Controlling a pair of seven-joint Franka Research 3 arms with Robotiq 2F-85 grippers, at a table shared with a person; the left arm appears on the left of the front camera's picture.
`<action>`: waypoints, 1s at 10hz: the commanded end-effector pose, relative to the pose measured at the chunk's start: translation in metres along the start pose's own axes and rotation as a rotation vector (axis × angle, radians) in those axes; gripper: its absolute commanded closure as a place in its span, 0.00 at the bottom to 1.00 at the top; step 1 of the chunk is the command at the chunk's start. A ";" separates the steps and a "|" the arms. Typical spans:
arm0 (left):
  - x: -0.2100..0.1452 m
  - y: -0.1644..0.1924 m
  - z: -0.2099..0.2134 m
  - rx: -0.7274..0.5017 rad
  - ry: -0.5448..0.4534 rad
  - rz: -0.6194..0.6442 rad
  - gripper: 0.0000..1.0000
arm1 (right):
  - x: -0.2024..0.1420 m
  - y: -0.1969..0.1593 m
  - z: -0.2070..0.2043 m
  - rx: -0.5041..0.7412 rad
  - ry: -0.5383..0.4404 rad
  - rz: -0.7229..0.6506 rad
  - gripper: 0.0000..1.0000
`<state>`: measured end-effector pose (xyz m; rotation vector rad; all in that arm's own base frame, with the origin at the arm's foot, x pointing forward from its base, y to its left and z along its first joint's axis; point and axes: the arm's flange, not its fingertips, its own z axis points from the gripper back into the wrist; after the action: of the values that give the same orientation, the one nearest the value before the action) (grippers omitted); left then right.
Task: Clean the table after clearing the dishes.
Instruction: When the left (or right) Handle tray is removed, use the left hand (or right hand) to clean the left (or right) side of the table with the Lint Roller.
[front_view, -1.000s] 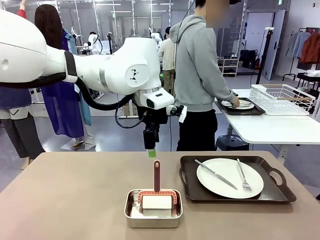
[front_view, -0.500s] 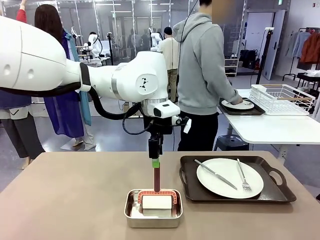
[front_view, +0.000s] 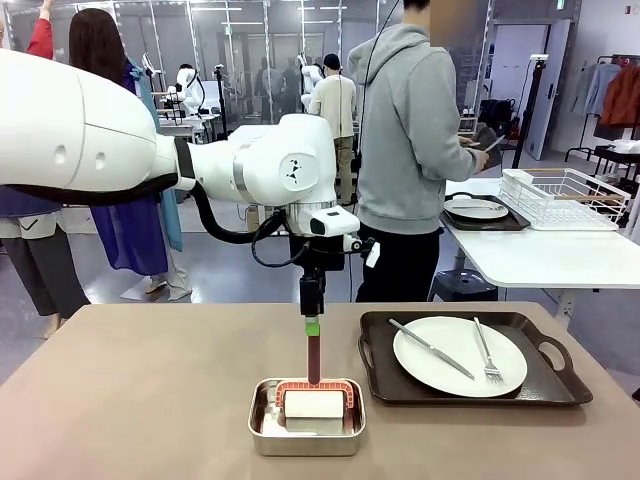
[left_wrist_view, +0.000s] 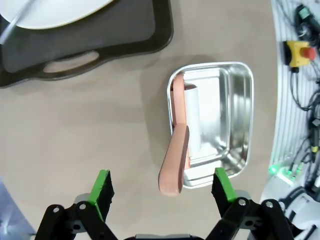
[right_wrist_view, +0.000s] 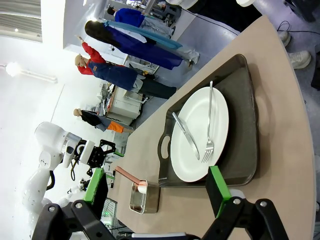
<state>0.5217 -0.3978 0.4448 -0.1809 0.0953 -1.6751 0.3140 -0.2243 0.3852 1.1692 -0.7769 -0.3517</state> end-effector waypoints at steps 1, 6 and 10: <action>0.002 0.003 -0.004 -0.062 0.007 0.034 0.00 | -0.003 0.003 0.000 0.005 -0.006 0.006 0.00; -0.010 0.003 -0.032 -0.164 -0.008 0.058 0.00 | -0.003 0.003 0.000 0.005 -0.006 0.006 0.00; -0.007 -0.002 -0.030 -0.172 -0.040 0.043 0.64 | -0.003 0.003 0.000 0.005 -0.006 0.006 0.00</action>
<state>0.5210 -0.3955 0.4103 -0.3013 0.2154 -1.6218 0.3140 -0.2243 0.3852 1.1692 -0.7769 -0.3517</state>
